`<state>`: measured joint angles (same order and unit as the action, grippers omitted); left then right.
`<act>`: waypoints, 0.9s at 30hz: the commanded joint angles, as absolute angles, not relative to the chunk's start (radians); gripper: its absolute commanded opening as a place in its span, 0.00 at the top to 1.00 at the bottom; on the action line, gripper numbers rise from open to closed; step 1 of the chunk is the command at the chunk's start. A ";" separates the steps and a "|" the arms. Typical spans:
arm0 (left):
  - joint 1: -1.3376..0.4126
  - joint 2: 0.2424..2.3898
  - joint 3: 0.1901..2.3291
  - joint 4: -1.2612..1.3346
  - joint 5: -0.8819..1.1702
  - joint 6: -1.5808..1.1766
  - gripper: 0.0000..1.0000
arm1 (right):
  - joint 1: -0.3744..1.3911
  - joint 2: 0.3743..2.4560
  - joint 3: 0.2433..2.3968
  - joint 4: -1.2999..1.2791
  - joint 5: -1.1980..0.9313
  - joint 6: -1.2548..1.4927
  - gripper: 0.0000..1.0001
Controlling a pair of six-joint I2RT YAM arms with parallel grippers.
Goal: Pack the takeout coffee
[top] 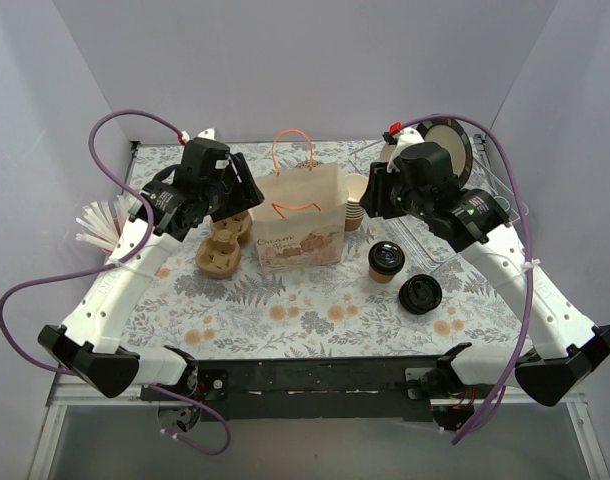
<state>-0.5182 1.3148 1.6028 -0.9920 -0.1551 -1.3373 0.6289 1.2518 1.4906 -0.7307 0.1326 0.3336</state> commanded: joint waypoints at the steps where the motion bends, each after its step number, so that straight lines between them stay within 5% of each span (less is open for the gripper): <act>1: -0.515 1.309 1.643 -1.098 -0.218 -1.489 0.41 | 0.627 1.212 1.491 -0.706 0.134 0.324 0.55; 8: -0.515 1.275 1.507 -1.003 -0.169 -1.503 0.42 | 0.623 1.204 1.434 -0.756 0.216 0.295 0.55; 15: -0.515 1.295 1.483 -0.948 -0.189 -1.395 0.63 | 0.614 1.195 1.413 -0.810 0.261 0.324 0.48; 19: -0.515 1.296 1.493 -0.930 -0.134 -1.258 0.89 | 0.612 1.174 1.384 -0.822 0.256 0.342 0.49; 22: -0.515 1.270 1.482 -0.928 -0.058 -1.189 1.00 | 0.612 1.164 1.384 -0.834 0.258 0.348 0.50; 27: -0.514 1.212 1.462 -0.962 0.067 -1.071 1.00 | 0.612 1.149 1.410 -0.841 0.270 0.348 0.50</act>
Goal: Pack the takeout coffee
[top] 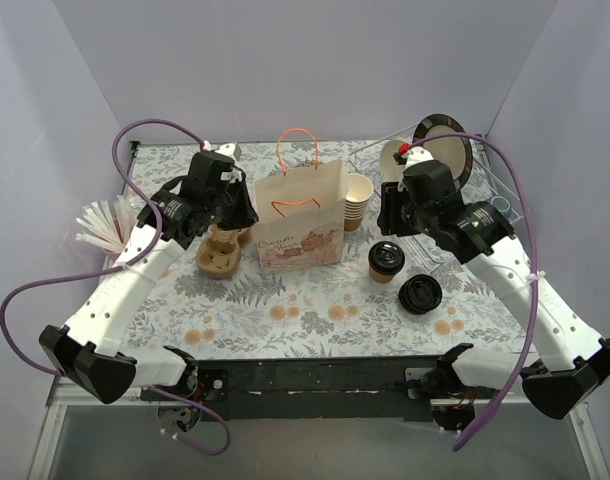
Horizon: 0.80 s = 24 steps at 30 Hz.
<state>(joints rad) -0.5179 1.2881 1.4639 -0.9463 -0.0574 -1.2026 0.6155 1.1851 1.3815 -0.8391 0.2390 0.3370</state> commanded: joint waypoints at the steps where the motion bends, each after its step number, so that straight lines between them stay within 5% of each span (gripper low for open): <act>1: -0.514 1.207 1.462 -0.969 0.108 -1.054 1.00 | 0.612 1.150 1.414 -0.842 0.271 0.348 0.50; 16: -0.509 1.146 1.451 -1.101 0.152 -0.929 0.98 | 0.612 1.108 1.385 -0.835 0.247 0.354 0.50; 18: -0.509 1.160 1.466 -1.086 0.123 -0.945 0.87 | 0.612 1.103 1.381 -0.825 0.235 0.347 0.49; 19: -0.509 1.166 1.482 -1.083 0.112 -0.953 0.71 | 0.612 1.103 1.376 -0.824 0.236 0.345 0.47; 24: -0.509 1.206 1.534 -1.017 0.020 -0.960 0.47 | 0.612 1.078 1.344 -0.818 0.242 0.336 0.44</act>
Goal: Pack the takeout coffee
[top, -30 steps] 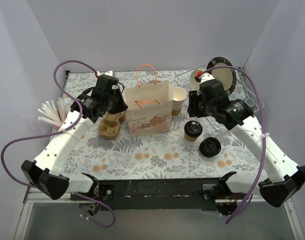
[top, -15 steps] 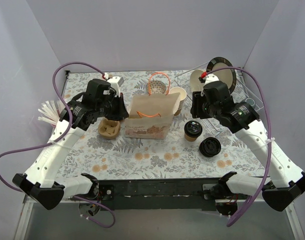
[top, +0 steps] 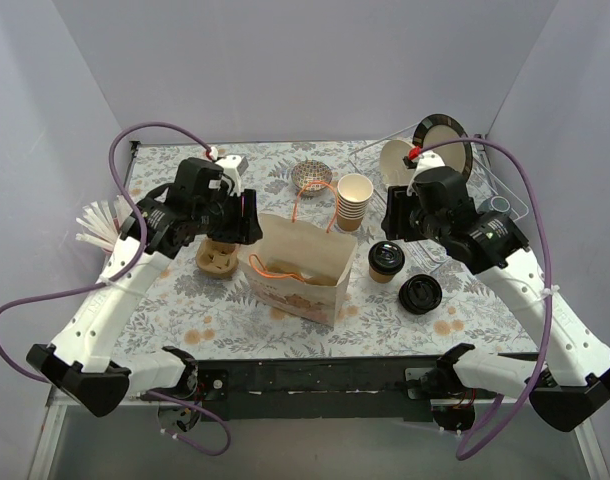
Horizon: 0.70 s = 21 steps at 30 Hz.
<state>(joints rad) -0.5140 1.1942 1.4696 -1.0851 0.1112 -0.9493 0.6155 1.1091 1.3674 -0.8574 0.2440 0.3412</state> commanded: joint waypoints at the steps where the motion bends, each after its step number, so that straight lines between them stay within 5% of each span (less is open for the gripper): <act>1: -0.509 1.209 1.537 -1.000 0.014 -0.953 0.44 | 0.612 1.075 1.338 -0.815 0.241 0.331 0.44; 12: -0.509 1.284 1.546 -0.951 0.144 -0.802 0.37 | 0.612 1.031 1.240 -0.801 0.262 0.258 0.46; 21: -0.509 1.292 1.554 -0.980 0.155 -0.770 0.51 | 0.557 1.175 1.246 -0.812 0.273 0.229 0.28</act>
